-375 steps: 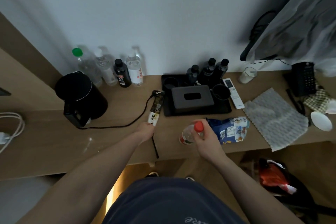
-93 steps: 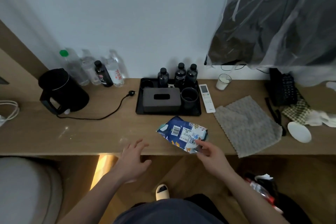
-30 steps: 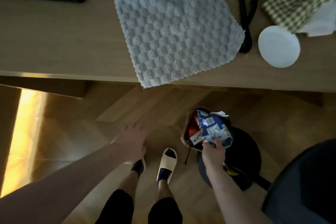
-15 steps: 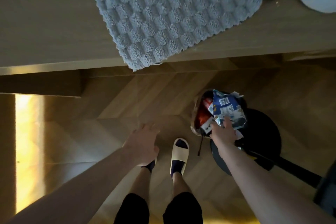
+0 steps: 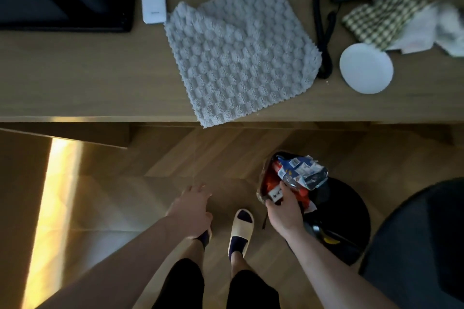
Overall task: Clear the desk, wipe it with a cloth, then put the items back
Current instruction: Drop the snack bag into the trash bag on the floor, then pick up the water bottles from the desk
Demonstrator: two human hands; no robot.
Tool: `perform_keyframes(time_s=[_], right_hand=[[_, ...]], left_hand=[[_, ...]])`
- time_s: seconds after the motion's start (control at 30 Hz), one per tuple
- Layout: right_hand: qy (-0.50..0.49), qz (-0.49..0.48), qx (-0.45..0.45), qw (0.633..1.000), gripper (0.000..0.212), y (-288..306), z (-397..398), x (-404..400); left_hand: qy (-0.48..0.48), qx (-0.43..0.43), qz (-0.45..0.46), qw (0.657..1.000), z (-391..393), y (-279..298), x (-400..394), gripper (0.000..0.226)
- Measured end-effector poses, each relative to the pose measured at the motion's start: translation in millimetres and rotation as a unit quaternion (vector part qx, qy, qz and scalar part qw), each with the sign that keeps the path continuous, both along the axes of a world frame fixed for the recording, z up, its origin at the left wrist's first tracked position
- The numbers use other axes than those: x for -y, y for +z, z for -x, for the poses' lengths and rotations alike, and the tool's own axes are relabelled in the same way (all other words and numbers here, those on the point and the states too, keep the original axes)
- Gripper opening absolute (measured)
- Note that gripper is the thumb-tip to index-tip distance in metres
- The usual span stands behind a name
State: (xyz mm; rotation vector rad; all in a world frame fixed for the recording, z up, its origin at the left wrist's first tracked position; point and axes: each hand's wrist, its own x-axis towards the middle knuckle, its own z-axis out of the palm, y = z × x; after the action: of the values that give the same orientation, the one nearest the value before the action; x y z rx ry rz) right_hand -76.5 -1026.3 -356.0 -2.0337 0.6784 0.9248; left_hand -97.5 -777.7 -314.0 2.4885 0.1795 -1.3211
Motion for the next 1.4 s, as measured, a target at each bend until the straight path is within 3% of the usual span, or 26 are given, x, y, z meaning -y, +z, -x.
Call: perform_keyframes(time_s=[0.1,0.2,0.37,0.67,1.03,1.4], right_hand=[[0.038,-0.016,0.001,0.999,0.069,52,1,-4],[0.111,-0.015,-0.001,0.994,0.064,103,-3,-6],[0.204,-0.036,0.028,0.978,0.064,177,-7,-22],[0.294,-0.09,0.112,0.945,0.062,272,4,-62],[0.352,-0.099,0.149,0.919,0.07,320,11,-150],[0.365,-0.101,0.198,0.904,0.07,337,15,-258]], left_hand=[[0.008,0.025,-0.005,1.0,0,43,-5,0.059],[0.003,0.048,-0.004,0.999,10,85,-10,0.075],[0.089,0.101,0.003,0.991,44,169,-23,0.07],[0.204,0.169,-0.009,0.964,108,269,-68,0.07],[0.223,0.234,-0.012,0.946,108,314,-157,0.069],[0.22,0.259,0.007,0.94,112,318,-264,0.066]])
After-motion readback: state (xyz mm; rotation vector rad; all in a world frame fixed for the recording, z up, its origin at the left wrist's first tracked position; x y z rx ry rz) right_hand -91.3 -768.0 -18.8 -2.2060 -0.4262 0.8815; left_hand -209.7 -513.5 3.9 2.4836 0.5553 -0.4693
